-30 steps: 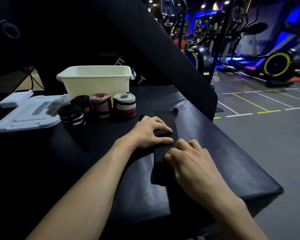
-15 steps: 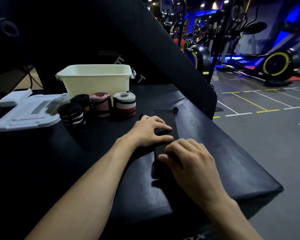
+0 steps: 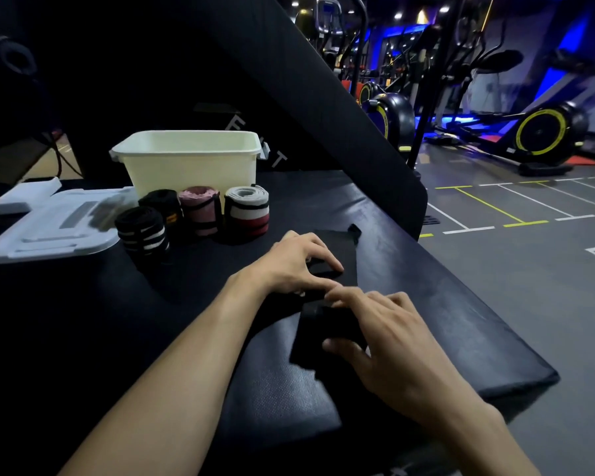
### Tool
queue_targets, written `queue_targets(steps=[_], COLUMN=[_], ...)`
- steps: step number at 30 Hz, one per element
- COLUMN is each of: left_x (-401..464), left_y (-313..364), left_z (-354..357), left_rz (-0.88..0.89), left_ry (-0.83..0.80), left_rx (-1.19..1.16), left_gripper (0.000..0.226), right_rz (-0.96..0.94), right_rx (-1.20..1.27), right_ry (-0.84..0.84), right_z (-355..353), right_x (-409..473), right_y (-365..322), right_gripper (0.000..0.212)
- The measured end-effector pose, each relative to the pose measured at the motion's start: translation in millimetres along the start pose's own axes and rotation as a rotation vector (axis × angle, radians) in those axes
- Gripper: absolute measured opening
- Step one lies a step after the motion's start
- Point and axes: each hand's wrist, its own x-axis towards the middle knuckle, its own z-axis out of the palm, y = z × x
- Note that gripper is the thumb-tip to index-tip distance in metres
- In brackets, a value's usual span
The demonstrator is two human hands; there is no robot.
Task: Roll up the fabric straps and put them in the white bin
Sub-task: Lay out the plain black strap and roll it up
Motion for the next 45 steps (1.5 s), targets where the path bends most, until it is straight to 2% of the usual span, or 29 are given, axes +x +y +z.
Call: queue_targets(steps=[3,6,9,14,18,21,24,28,32,35,38,45], left_x=[0.9,2.3,3.7,4.8,5.0,3.1,2.8,2.6,0.4,0.2,0.5,1.5], left_y=[2.7,1.3,-3.0,-3.7,-3.2,0.9,2.9,3.6,3.1,3.3,3.3,-4.4], left_z=[-2.7,-1.4,-0.2,-2.8,-2.4,-0.7,0.4,-0.9,-4.2,-4.1,-3.2,-0.4], left_rz=[0.029,0.044,0.050,0.067,0.074,0.079,0.066,0.046,0.057,0.054,0.041,0.019], left_ry=[-0.018,-0.016,0.005,0.035,0.046,0.048,0.042,0.044,-0.013,-0.026,-0.011,0.012], left_rx=[-0.035,-0.048,-0.074,-0.127,-0.143,-0.121,-0.182,-0.220,-0.187,-0.137,-0.143,-0.222], left_gripper=[0.051,0.047,0.043,0.029,0.030,0.035,0.025,0.028,0.020,0.017,0.016,0.019], right_rz=[-0.019,0.040,0.069,0.138,0.147,0.166,0.188,0.193,0.174,0.105,0.065,0.107], right_rx=[0.000,0.055,0.086,0.033,-0.067,-0.066,-0.045,-0.029,-0.022,-0.120,-0.121,-0.143], right_ry=[-0.045,-0.190,-0.234,-0.050,0.052,0.037,0.053,0.087,0.190,0.290,0.286,0.025], right_z=[-5.1,-7.5,-4.7,15.9,23.8,21.2,20.0,22.6,25.0,26.7,26.0,21.2], right_x=[-3.8,0.1,3.9,8.4,12.1,15.1,15.7,15.9,16.3,15.4,12.4,4.9], right_y=[-11.3,-12.7,-10.3,-7.8,-7.5,-8.0,-8.9,-8.7,-13.0,-14.2,-12.1,-7.0], right_gripper=[0.032,0.043,0.053,0.051,0.039,0.036,0.026,0.021,0.011,0.008,0.017,0.057])
